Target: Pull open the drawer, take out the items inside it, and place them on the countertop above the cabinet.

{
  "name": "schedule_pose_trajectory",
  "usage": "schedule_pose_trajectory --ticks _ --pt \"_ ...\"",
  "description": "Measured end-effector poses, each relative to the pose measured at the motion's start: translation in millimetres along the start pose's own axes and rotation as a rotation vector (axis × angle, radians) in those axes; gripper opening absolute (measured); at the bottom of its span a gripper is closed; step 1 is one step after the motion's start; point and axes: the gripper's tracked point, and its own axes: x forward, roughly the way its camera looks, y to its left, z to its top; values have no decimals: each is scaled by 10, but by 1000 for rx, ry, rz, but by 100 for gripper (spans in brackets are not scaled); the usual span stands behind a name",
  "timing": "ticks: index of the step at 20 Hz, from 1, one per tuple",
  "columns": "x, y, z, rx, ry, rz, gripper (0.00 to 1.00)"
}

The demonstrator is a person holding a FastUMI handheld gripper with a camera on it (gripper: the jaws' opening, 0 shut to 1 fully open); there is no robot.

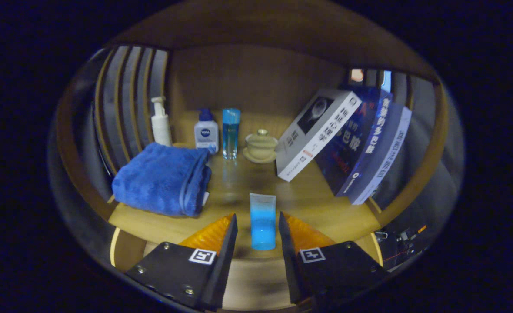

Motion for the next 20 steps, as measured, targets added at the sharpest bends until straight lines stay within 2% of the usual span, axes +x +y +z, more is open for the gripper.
schedule_pose_trajectory --ticks 6,12,17,20 --pt "-926 -28 -28 78 -239 -9 56" --pt "-1732 72 -289 98 -435 63 55" --pt "-2024 49 -725 111 -460 75 57" --pt "-2091 0 -1116 133 -419 60 57"
